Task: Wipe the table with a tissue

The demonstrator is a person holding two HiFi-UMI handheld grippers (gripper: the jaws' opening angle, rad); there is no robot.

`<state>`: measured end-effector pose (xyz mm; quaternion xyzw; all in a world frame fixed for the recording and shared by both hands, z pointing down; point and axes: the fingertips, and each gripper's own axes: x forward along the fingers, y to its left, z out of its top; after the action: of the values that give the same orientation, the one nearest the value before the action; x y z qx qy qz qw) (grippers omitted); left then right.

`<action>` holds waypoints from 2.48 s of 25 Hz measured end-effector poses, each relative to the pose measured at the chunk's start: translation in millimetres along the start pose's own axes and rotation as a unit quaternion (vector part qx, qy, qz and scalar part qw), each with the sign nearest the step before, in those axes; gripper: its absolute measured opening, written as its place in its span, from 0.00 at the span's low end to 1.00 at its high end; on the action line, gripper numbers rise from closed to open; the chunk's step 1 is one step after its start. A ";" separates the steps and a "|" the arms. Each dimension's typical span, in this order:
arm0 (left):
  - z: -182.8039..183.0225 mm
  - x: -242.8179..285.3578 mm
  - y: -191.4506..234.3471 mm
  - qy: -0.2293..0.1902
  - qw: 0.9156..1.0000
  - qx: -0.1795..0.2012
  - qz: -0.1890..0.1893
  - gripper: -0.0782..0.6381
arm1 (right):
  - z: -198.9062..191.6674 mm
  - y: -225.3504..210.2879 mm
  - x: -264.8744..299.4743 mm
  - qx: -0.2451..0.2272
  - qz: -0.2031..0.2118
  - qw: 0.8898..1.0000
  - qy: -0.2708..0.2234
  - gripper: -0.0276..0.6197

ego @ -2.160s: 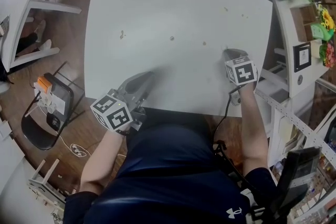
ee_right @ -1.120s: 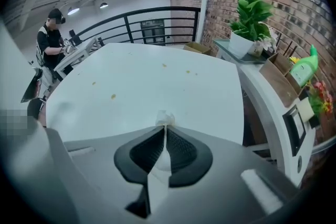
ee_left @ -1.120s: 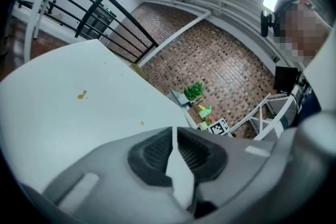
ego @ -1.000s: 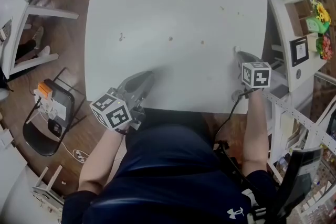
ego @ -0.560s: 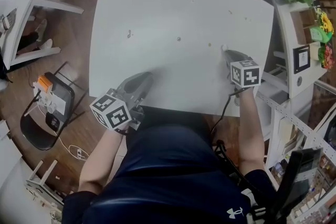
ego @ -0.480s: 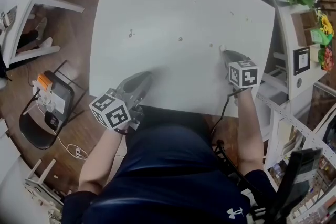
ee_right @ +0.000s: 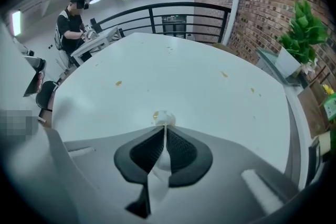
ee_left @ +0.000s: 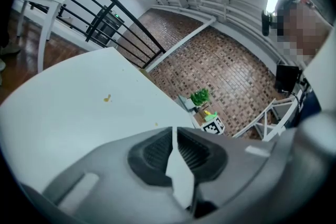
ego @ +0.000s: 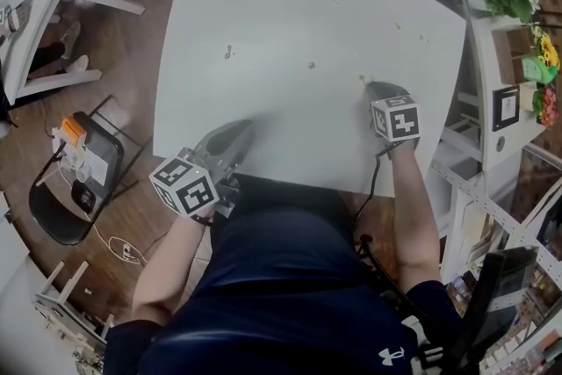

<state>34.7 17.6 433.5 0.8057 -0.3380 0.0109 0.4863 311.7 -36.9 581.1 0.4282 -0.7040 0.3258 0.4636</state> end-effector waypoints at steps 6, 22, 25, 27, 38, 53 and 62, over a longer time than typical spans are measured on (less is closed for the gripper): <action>-1.8 -5.2 4.1 0.001 1.000 -0.005 0.006 0.15 | 11.1 9.7 6.1 -0.027 0.003 1.000 0.004 0.07; -9.9 9.1 -14.4 0.017 1.000 0.009 -0.008 0.15 | 1.6 30.6 4.3 -0.059 0.035 0.998 0.009 0.07; -14.7 15.5 -20.6 0.024 1.000 0.013 -0.011 0.15 | -1.0 25.2 3.0 -0.051 0.038 0.998 0.007 0.07; -18.3 19.3 -25.1 0.026 0.999 0.012 -0.015 0.15 | -2.4 18.0 2.2 -0.049 0.034 0.998 0.008 0.07; -13.7 4.9 -16.4 0.013 1.000 -0.002 -0.002 0.15 | 4.2 -10.3 5.8 -0.054 -0.008 0.998 0.028 0.07; 6.0 -19.6 8.7 0.004 1.000 -0.008 -0.001 0.15 | 39.5 75.8 18.1 -0.025 0.069 0.997 -0.007 0.07; 12.1 -22.6 19.6 0.010 1.000 0.016 -0.009 0.15 | 59.8 90.7 2.0 -0.092 0.039 0.994 -0.040 0.07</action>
<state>2.6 14.3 434.5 0.8164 -0.3255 0.0198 0.4766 206.9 -50.4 556.0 0.3689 -0.7650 0.2601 0.4593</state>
